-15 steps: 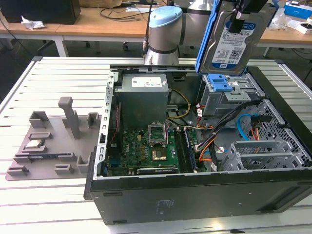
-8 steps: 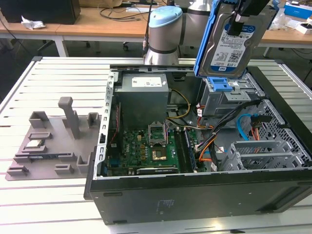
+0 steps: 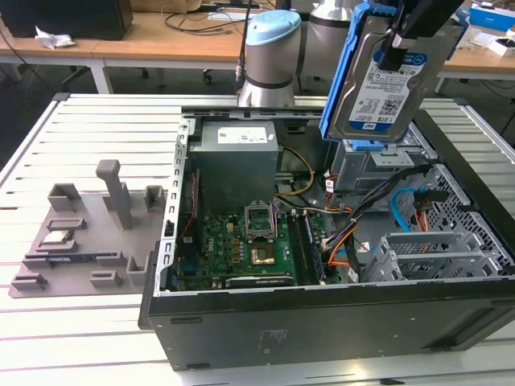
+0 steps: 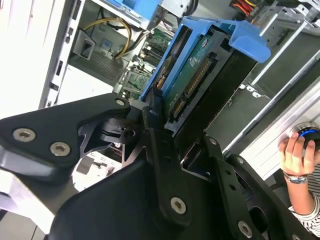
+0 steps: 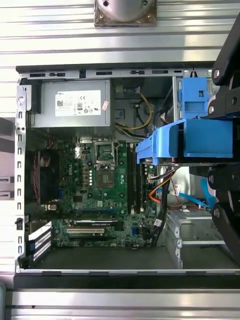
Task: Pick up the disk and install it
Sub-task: 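Pick up the disk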
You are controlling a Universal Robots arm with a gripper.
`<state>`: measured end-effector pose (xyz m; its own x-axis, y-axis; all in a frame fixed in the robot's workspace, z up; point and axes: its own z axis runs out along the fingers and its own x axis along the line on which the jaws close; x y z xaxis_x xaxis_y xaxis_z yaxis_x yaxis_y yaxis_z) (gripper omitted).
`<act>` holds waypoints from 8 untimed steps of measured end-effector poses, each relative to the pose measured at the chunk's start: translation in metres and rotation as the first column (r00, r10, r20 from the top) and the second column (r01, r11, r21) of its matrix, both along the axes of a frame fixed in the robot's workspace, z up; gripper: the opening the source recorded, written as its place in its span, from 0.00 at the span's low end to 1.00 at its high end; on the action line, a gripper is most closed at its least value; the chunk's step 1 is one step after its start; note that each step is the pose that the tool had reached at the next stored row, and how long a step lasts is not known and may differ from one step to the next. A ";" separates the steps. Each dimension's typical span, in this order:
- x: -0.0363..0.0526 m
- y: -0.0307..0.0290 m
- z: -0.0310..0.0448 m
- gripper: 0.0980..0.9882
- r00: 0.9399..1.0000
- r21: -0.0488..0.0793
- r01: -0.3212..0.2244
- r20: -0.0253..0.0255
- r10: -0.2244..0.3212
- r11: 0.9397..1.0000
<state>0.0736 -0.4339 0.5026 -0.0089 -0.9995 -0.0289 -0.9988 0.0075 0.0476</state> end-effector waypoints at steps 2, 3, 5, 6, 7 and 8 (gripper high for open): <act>-0.0015 -0.0071 -0.0002 0.30 1.000 0.000 0.000 0.000 0.000 1.000; -0.0024 -0.0117 -0.0004 0.30 1.000 0.000 0.000 0.000 0.000 1.000; -0.0034 -0.0165 -0.0006 0.30 1.000 0.000 0.000 0.000 0.000 1.000; -0.0042 -0.0205 -0.0007 0.30 1.000 0.000 0.000 0.000 0.000 1.000; -0.0046 -0.0225 -0.0009 0.30 1.000 0.000 0.000 0.000 0.000 1.000; -0.0051 -0.0250 -0.0010 0.30 1.000 0.000 0.000 0.000 0.000 1.000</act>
<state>0.0685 -0.4589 0.5016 -0.0089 -0.9995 -0.0288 -0.9988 0.0075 0.0476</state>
